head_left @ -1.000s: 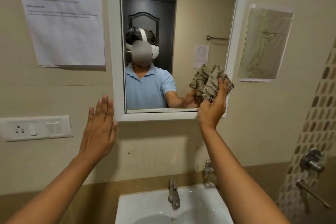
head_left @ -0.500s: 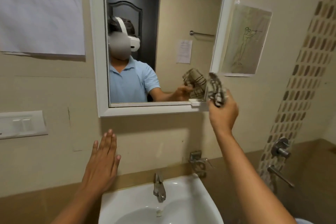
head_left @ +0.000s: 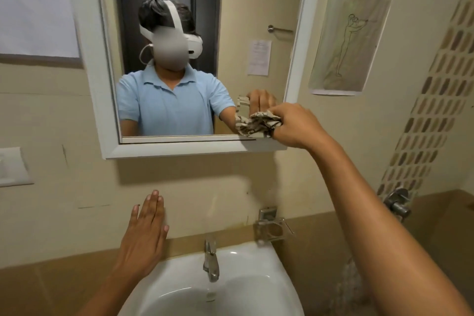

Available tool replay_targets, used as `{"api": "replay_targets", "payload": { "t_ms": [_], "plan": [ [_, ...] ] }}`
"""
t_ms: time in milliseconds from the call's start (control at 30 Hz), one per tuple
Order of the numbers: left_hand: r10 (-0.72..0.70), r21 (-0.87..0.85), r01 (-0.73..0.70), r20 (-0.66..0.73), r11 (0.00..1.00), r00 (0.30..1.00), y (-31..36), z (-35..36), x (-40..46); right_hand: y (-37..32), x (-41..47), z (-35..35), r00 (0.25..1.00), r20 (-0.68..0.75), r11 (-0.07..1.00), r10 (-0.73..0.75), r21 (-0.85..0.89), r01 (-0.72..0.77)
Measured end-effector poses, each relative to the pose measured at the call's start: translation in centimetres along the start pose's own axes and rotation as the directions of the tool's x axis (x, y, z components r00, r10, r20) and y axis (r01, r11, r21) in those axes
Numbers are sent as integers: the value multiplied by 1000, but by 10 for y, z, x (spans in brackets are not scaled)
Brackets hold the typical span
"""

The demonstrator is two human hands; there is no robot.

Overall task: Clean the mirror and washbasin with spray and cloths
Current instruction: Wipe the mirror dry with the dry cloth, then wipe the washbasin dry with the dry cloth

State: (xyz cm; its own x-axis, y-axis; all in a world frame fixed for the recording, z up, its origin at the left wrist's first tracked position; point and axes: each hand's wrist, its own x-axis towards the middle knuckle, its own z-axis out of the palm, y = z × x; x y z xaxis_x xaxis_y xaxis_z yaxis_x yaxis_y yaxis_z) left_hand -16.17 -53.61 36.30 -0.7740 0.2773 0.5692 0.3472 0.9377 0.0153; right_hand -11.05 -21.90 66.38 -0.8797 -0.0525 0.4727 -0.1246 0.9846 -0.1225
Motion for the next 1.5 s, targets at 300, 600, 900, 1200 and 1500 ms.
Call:
{"api": "replay_targets", "payload": {
  "t_ms": [300, 600, 900, 1200, 1500],
  "plan": [
    [-76, -27, 80, 103, 996, 992, 25, 37, -12, 14, -61, 65, 984, -27, 516, -176, 849, 116],
    [-161, -36, 176, 262, 984, 951, 54, 70, -87, 37, -178, 272, 907, 418, 363, 57, 837, -409],
    [-191, -12, 213, 401, 977, 896, 70, 95, -114, 58, -205, 355, 853, 451, 555, 265, 652, -517],
    [-176, -35, 230, 537, 973, 825, 71, 127, -108, 30, -183, 419, 946, 292, 915, 141, 327, -237],
    [-196, -56, 289, 613, 956, 766, 61, 155, -100, 3, -202, 460, 900, 435, 987, 36, 128, -101]
  ]
}}
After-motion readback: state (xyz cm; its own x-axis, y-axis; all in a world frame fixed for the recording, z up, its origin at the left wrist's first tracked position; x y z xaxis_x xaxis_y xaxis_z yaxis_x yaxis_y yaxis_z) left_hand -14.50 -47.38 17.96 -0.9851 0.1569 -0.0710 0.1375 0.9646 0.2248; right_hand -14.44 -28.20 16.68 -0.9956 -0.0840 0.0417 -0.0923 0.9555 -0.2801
